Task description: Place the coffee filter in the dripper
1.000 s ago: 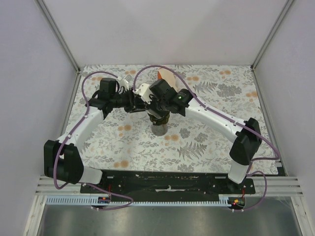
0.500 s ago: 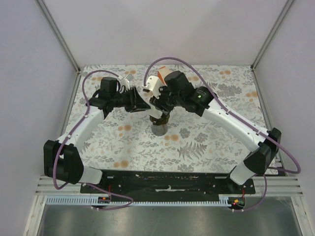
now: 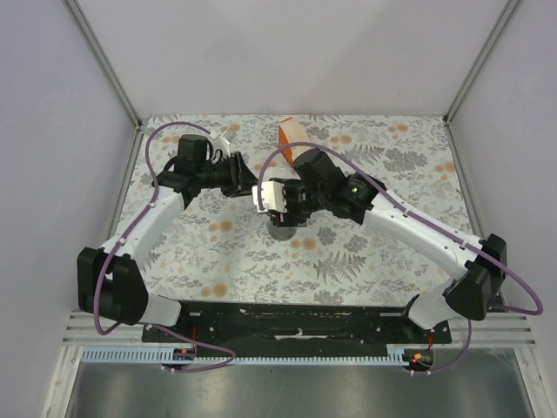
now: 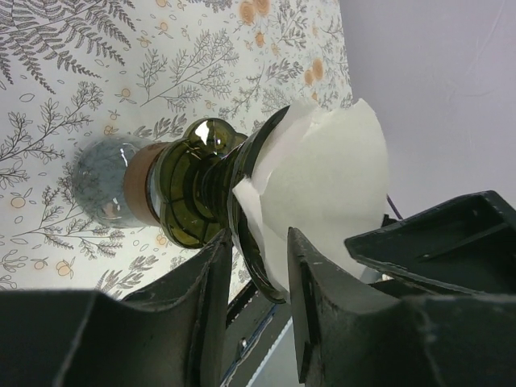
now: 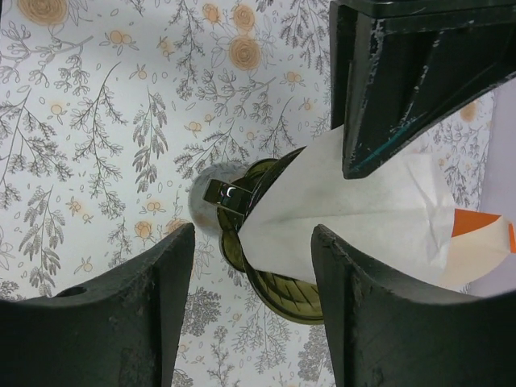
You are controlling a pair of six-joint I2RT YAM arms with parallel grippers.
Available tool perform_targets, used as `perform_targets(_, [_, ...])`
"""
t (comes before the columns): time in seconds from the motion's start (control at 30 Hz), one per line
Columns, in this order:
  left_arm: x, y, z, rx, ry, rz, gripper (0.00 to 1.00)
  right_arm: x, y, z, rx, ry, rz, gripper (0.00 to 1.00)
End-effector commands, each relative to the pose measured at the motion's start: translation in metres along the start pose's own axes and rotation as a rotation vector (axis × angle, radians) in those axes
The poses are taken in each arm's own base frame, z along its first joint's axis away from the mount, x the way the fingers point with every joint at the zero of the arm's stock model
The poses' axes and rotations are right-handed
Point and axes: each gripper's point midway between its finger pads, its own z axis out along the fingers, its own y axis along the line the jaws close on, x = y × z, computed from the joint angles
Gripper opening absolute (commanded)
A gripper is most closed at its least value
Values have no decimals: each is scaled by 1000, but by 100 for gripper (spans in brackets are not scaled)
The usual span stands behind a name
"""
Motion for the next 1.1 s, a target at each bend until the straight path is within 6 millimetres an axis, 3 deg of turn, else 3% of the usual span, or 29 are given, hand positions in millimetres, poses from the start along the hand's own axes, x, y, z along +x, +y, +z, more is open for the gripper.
perform_targets(0.0, [-12, -10, -1, 25, -20, 74, 40, 6, -5, 11, -1, 25, -78, 63])
perform_targets(0.13, [-13, -12, -2, 20, -21, 88, 41, 22, 4, 18, -30, 73, -44, 49])
perform_targets(0.37, [-19, -17, -5, 18, -28, 113, 47, 33, 16, 26, -75, 89, 13, 49])
perform_targets(0.57, [-18, -17, -8, 10, -30, 132, 52, 34, 13, 29, -73, 92, 29, 53])
perform_targets(1.07, [-30, -15, -16, -58, -62, 218, 62, 10, 0, 14, -26, 29, 15, 72])
